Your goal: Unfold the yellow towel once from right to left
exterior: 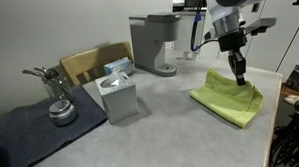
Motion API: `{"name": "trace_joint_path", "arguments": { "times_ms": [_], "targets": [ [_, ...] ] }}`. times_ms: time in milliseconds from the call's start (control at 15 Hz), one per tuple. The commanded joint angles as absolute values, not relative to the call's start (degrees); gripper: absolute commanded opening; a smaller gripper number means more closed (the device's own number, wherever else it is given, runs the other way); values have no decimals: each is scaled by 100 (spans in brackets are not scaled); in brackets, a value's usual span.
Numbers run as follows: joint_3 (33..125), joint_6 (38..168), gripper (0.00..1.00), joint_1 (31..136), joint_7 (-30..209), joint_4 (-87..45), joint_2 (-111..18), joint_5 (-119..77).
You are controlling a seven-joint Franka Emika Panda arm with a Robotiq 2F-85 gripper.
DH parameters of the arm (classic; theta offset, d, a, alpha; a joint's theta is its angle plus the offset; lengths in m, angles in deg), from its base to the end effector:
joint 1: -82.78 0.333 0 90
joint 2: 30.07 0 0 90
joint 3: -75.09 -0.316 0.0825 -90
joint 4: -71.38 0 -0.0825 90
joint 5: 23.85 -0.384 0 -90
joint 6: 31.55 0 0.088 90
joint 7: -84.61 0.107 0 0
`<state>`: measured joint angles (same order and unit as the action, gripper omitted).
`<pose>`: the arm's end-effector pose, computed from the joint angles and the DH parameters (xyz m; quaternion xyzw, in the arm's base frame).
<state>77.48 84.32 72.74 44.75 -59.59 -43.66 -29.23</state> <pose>0.4604 -0.0965 0.2198 -0.9477 -0.1994 0.2083 0.1367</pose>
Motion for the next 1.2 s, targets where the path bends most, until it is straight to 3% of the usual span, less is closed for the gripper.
{"name": "trace_joint_path", "arguments": {
  "times_ms": [0,1133],
  "targets": [
    [7660,8084,1,7271,4159,-5810,-4364,-3208],
    [7662,7414,1,7255,4236,-5352,-5242,-3247]
  ]
}}
